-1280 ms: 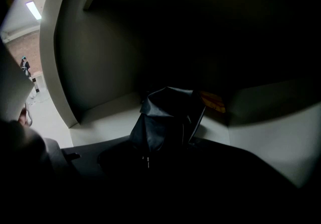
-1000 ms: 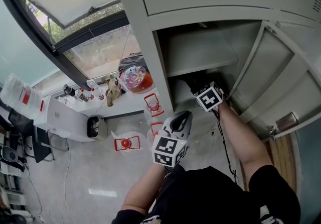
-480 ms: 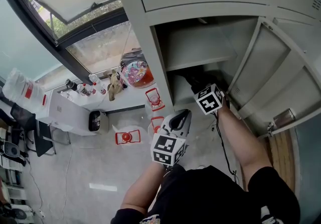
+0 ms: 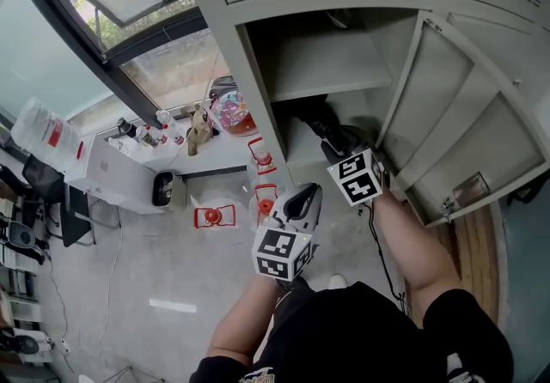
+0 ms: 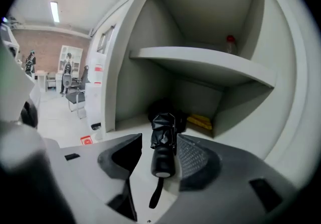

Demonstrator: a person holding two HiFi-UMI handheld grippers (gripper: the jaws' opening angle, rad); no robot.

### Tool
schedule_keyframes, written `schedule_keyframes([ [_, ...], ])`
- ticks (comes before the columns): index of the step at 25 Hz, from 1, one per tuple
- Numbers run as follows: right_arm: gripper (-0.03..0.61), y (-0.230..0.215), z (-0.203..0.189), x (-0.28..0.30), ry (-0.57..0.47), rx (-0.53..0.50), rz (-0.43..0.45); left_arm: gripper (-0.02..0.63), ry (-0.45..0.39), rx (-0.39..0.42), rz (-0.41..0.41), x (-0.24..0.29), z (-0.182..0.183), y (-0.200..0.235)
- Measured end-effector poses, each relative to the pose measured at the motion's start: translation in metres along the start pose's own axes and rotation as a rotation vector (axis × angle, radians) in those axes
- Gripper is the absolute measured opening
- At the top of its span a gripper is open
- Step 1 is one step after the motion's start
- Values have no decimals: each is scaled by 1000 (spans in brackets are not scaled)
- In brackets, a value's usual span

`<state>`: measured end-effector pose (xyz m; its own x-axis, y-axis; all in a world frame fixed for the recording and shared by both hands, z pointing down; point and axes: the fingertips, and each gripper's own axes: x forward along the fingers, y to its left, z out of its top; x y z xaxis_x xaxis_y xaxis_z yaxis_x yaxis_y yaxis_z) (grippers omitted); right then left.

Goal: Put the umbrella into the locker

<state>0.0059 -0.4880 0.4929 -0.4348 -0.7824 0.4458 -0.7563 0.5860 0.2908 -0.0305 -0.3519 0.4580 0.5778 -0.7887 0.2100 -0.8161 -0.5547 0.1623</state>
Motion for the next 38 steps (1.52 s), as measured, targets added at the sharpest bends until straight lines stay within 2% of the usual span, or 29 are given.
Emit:
schedule_keyframes([
  [4, 191, 11, 0, -25, -42, 3, 40, 28, -3, -7, 29, -10, -5, -18],
  [7, 74, 17, -1, -43, -75, 32, 63, 28, -5, -10, 52, -17, -6, -29],
  [9, 54, 23, -2, -54, -90, 60, 82, 28, -6, -13, 70, -23, -7, -35],
  [16, 54, 43, -5, -89, -112, 111, 157, 28, -14, -25, 122, -45, -11, -45],
  [23, 54, 66, -16, -123, -96, 233, 222, 28, -26, -36, 128, -74, -16, -53],
  [28, 54, 92, -19, -151, -95, 255, 221, 29, -27, -24, 98, -101, -19, -61],
  [38, 54, 175, -20, -220, -90, 266, 168, 29, -15, -12, 6, -182, -41, -78],
])
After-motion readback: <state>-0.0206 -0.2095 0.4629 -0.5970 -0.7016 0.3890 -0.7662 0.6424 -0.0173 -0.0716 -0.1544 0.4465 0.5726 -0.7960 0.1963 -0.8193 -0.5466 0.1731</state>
